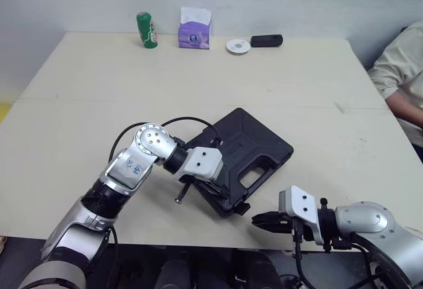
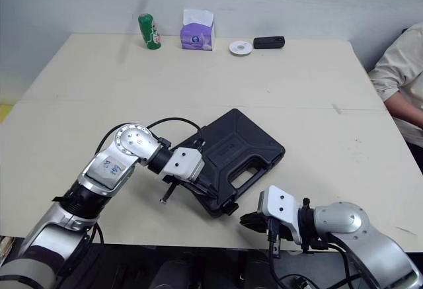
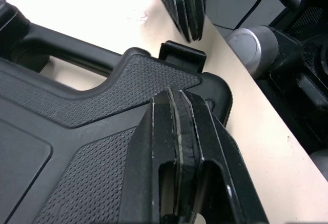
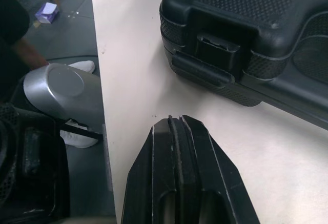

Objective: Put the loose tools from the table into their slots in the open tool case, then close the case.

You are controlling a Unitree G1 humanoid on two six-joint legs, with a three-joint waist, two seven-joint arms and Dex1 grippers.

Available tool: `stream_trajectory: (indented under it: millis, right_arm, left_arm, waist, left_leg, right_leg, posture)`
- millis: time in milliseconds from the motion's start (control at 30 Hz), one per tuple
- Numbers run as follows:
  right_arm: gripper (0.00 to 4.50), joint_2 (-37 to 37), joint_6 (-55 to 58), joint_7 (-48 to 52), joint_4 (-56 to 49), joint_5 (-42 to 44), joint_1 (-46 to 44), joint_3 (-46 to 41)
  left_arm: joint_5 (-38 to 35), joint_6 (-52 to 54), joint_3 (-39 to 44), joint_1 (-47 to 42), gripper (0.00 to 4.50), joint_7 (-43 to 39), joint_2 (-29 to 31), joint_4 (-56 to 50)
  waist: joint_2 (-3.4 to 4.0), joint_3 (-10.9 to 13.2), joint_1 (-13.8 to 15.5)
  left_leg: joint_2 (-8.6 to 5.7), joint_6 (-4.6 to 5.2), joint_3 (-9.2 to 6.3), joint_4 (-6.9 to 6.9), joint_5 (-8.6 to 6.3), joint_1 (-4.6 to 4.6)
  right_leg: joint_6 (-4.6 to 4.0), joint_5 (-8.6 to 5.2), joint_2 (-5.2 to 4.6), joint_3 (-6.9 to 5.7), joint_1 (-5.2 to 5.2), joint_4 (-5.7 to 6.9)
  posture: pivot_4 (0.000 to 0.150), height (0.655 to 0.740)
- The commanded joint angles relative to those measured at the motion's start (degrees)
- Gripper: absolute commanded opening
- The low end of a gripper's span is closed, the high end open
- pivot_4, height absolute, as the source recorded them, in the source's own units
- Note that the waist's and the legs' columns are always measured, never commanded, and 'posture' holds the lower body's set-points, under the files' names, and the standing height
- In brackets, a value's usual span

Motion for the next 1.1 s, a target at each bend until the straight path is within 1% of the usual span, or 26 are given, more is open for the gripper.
stream_trajectory:
  millis: [33,167,433,667,800,1033,1100]
  right_arm:
    - [0.0,1.62,-2.04,-0.46,0.64,-0.68,-1.58,2.27]
    - [0.0,2.96,-2.69,-0.67,2.24,-1.06,-3.37,3.78]
    - [0.0,5.55,-2.3,-0.95,4.15,-0.77,-7.28,4.81]
    - [0.0,6.93,-0.46,-1.05,4.22,1.57,-9.71,3.75]
    - [0.0,8.27,1.93,-1.43,4.23,4.45,-11.52,2.4]
    - [0.0,6.5,1.12,-0.17,4.5,2.73,-10.48,2.49]
    - [0.0,4.03,0.58,0.51,3.78,2.23,-8.74,0.37]
  left_arm:
    - [8.71,-8.25,-7.23,2.87,0.07,-0.78,4.07,2.27]
    - [10.67,-9.52,-8.97,2.75,0.07,0.32,4.47,3.64]
    - [10.14,-8.64,-8.74,1.27,0.07,2.89,2.98,5.41]
    - [10.0,-7.37,-8.63,0.75,0.07,4.45,2.29,6.2]
    - [10.02,-7.04,-8.78,0.89,0.07,4.77,2.12,5.97]
    - [9.31,-6.09,-8.22,1.14,0.07,5.45,2.07,5.51]
    - [7.0,-4.09,-5.99,1.23,0.07,5.89,2.05,5.14]
  waist:
    - [0.02,-0.02,-0.08]
    - [0.17,-0.38,-0.2]
    - [0.21,-0.57,-0.03]
    - [0.25,-0.59,-0.06]
    - [0.24,-0.6,-0.1]
    - [0.25,-0.6,-0.07]
    - [0.26,-0.61,-0.06]
  left_leg:
    - [0.0,0.0,0.01,0.0,0.0,0.02]
    - [0.05,-0.05,0.01,-0.05,-0.03,0.24]
    - [0.06,-0.01,-0.01,-0.06,-0.08,0.27]
    - [0.05,0.0,-0.01,-0.06,-0.07,0.3]
    - [0.05,0.02,-0.03,-0.06,-0.06,0.32]
    - [0.05,0.02,-0.07,-0.06,-0.06,0.32]
    - [0.05,0.02,-0.07,-0.06,-0.06,0.31]
  right_leg:
    - [0.0,0.0,0.0,0.01,0.02,0.0]
    - [-0.04,-0.02,0.03,0.03,0.16,0.0]
    - [-0.06,-0.03,0.02,0.02,0.2,0.0]
    - [-0.05,-0.03,0.01,0.03,0.22,0.03]
    - [-0.05,-0.02,0.0,0.03,0.25,0.04]
    - [-0.05,-0.02,-0.02,0.03,0.25,0.03]
    - [-0.05,-0.02,-0.03,0.03,0.25,0.03]
  posture:
    - [0.15,0.7278]
    - [0.15,0.7278]
    - [0.15,0.7278]
    - [0.15,0.7278]
    - [0.15,0.7278]
    - [0.15,0.7278]
    - [0.15,0.7278]
